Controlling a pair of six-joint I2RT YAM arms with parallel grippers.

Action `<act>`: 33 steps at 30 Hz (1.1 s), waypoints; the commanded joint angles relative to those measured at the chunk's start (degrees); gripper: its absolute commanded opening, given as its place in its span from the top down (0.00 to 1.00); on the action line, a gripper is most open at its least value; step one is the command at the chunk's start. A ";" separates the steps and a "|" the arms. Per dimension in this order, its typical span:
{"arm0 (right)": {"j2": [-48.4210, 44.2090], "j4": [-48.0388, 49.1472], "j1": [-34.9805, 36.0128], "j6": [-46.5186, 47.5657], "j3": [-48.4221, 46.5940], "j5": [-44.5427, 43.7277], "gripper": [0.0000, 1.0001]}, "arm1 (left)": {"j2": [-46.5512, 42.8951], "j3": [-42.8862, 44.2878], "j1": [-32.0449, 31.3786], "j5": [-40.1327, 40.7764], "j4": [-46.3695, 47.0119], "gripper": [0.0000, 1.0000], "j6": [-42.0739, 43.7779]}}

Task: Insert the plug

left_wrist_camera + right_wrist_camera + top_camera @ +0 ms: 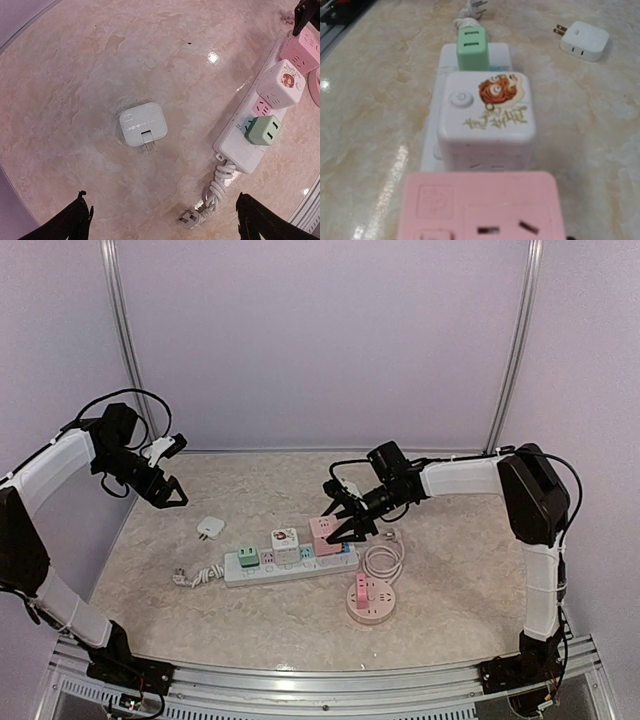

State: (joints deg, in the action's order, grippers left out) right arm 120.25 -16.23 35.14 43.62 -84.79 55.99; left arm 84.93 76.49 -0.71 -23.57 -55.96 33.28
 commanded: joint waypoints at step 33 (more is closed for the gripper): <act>-0.59 -8.99 3.83 3.40 -6.04 -2.47 1.00 | -0.18 1.34 0.29 -0.07 -0.84 0.01 0.82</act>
State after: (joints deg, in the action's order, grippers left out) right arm 121.60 -22.68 37.87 46.37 -89.17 52.23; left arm 84.93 76.58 -0.71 -23.53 -55.96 33.34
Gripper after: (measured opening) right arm 0.586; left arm 0.988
